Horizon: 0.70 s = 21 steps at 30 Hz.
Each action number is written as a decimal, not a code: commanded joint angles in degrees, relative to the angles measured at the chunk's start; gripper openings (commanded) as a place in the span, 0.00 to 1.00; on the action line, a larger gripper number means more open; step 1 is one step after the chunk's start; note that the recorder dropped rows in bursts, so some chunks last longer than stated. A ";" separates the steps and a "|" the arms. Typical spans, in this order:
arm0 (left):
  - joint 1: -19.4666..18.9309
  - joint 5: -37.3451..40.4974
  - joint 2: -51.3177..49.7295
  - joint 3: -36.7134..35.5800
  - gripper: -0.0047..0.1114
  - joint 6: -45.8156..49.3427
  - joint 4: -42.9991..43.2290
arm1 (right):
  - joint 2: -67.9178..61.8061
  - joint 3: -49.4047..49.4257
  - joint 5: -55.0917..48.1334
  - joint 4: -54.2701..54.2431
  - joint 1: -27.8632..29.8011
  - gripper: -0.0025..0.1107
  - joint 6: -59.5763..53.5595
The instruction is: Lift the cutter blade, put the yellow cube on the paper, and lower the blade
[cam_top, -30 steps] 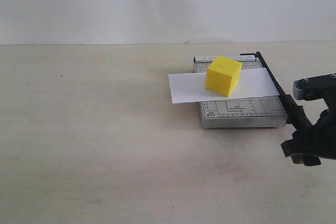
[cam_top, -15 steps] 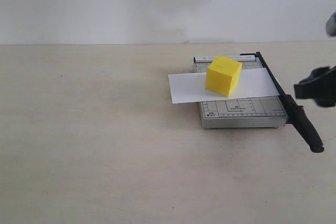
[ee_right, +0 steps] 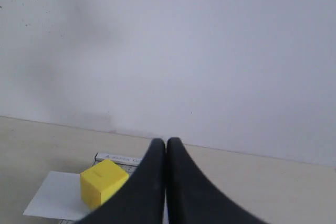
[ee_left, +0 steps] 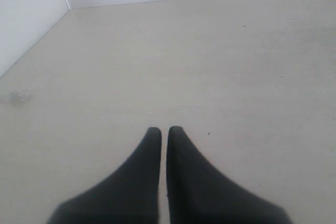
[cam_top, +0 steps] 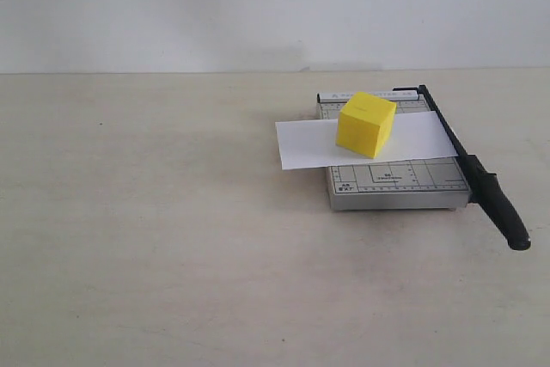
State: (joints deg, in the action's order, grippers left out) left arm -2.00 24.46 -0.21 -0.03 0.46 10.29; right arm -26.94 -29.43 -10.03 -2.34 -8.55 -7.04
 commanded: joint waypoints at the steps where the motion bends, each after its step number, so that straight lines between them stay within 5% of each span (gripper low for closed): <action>1: -0.14 -0.54 0.21 0.03 0.08 -0.46 0.03 | 8.51 4.40 -4.13 -0.28 -0.02 0.02 1.28; 12: -0.14 -0.54 0.21 0.03 0.08 -0.46 0.03 | 22.76 7.66 -16.38 -0.38 -0.02 0.02 2.17; 21: -0.14 -0.54 0.21 0.03 0.08 -0.46 0.03 | 26.58 8.06 -16.75 -0.38 -0.02 0.02 2.46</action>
State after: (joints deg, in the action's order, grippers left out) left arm -2.00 24.46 -0.21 -0.03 0.46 10.29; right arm -0.79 -21.62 -26.63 -2.50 -8.55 -5.02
